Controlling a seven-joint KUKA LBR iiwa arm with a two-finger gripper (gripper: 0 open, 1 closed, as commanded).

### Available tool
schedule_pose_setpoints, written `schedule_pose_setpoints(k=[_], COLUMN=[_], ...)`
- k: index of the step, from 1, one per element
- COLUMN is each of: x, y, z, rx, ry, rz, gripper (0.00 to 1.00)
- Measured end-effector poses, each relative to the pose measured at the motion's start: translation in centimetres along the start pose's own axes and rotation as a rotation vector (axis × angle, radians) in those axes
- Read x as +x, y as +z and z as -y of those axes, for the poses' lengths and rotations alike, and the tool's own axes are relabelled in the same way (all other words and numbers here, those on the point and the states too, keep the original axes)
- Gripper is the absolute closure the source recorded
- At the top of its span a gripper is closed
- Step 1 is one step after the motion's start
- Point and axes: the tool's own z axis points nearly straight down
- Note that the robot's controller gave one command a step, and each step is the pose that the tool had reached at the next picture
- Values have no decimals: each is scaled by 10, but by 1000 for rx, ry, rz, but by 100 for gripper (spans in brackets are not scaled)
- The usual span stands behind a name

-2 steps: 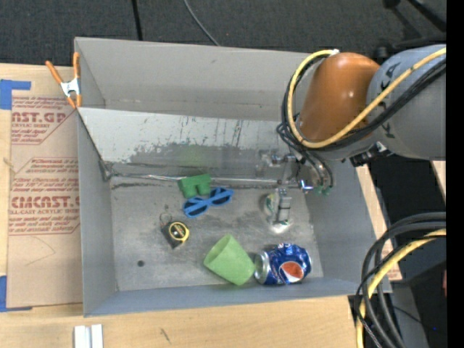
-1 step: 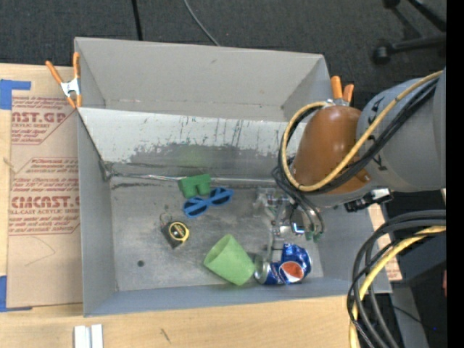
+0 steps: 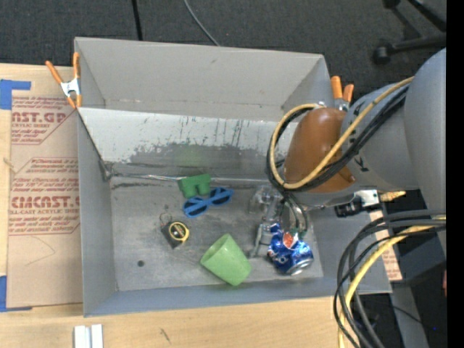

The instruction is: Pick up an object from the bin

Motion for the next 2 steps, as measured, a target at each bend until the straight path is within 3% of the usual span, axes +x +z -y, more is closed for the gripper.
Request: schedule_pose_setpoints(k=[1, 2], x=[-22, -21], y=[-9, -9], z=[28, 27], rx=[1, 2], ry=[146, 145], rz=[1, 1], gripper=[0, 100])
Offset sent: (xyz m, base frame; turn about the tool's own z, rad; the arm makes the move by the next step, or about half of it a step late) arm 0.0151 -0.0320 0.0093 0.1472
